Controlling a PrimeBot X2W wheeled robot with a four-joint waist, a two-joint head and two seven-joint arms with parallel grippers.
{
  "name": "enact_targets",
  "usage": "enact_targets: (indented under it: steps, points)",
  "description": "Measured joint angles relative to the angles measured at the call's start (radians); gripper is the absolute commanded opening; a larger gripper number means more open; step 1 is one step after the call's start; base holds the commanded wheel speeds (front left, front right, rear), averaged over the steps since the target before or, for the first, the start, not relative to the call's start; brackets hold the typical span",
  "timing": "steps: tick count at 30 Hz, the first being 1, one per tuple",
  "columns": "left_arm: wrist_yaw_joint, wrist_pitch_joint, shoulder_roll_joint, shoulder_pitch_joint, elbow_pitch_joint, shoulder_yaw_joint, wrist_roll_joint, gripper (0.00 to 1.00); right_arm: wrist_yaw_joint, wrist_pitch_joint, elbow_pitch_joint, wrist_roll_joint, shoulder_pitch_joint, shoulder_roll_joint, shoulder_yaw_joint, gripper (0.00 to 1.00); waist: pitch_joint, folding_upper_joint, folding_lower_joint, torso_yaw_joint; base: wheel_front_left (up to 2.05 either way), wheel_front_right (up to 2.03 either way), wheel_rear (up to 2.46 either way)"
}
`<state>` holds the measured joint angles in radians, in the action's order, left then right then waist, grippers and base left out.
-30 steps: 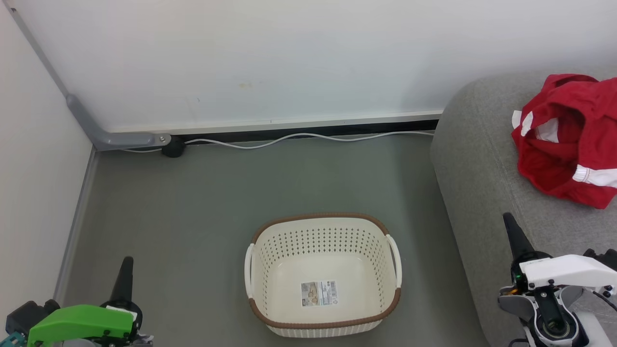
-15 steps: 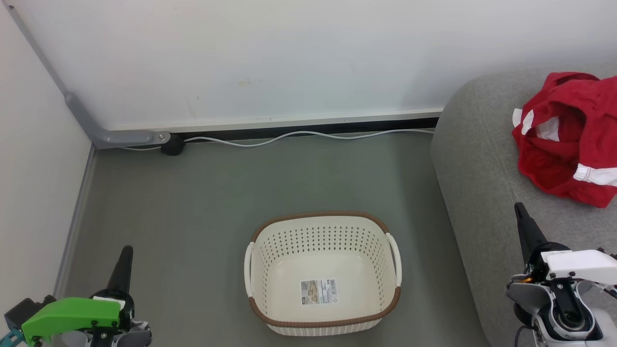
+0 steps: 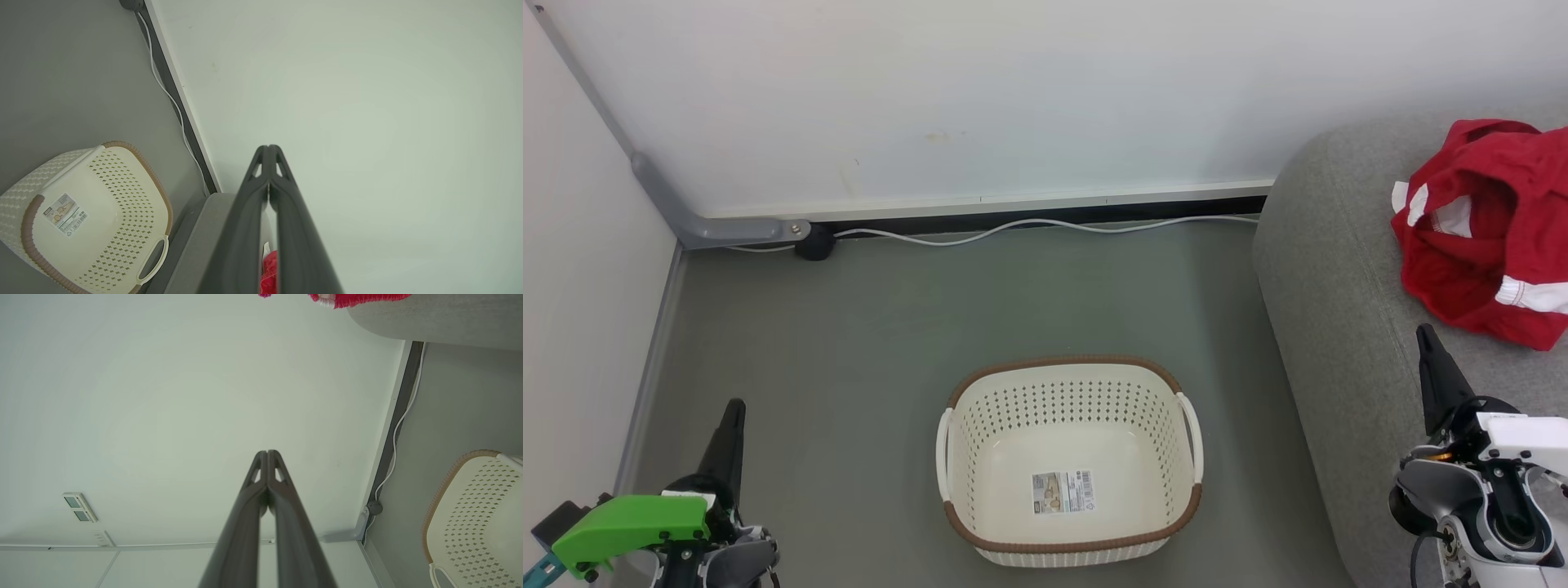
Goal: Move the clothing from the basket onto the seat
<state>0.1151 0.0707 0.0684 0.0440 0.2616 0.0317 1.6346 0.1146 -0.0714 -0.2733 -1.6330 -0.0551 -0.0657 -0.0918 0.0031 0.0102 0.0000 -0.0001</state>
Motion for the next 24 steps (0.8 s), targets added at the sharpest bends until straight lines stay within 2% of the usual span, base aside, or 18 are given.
enact_targets:
  steps: [24]
  points:
    - [0.001, 0.000, 0.000, 0.003, 0.010, 0.002, 0.000, 0.00, 0.003, -0.001, -0.005, -0.005, 0.000, 0.001, -0.002, 0.00, 0.000, 0.0000, 0.0000, 0.000, 0.00, 0.00, 0.00]
